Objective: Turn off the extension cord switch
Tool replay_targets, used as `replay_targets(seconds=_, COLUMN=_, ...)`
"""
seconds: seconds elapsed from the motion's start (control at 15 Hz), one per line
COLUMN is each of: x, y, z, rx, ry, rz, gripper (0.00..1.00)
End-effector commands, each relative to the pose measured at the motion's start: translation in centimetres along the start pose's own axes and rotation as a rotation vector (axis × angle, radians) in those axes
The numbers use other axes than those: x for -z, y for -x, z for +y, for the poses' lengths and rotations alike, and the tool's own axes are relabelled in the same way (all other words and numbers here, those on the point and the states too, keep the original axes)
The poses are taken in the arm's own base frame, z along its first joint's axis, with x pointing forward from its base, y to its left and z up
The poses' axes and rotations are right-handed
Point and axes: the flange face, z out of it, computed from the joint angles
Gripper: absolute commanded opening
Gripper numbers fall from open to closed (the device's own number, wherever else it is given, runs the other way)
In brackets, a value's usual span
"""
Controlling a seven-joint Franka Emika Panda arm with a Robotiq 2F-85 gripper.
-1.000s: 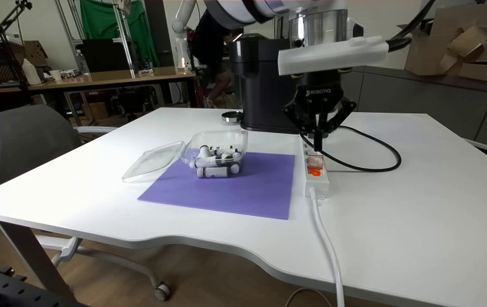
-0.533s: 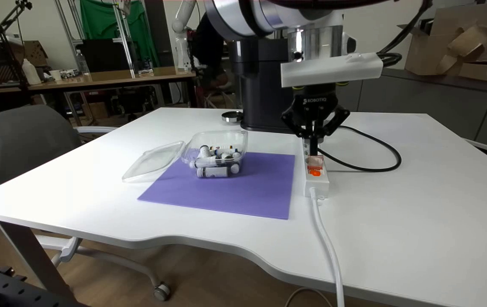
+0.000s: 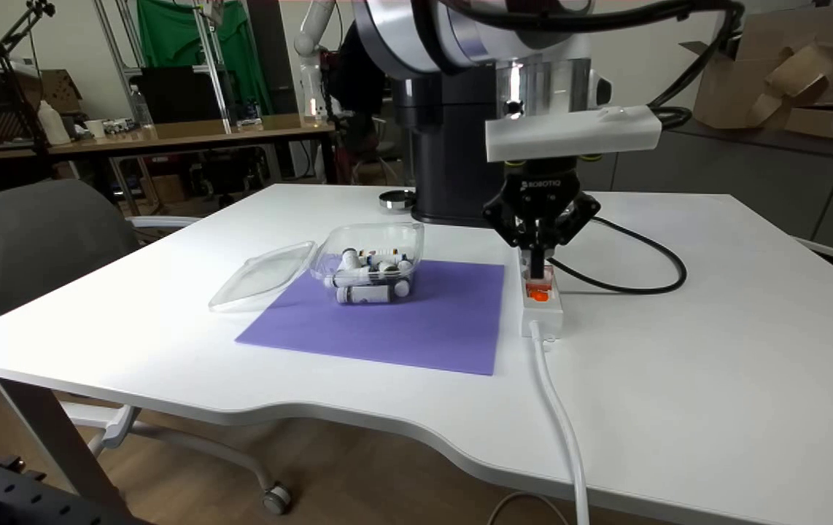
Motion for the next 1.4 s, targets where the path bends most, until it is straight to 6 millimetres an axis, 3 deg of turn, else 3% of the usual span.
replay_targets(seconds=0.0, x=-0.8, y=-0.2, z=0.8, rx=0.002, ry=-0.018, rz=-0.016, gripper=0.0)
replay_targets(seconds=0.67, x=-2.4, y=-1.3, z=1.2, rx=0.016, ry=-0.008, rz=-0.022, gripper=0.0)
replay_targets(seconds=1.33, x=-3.5, y=-1.8, z=0.2, rx=0.043, ry=0.044, rz=-0.044, gripper=0.0)
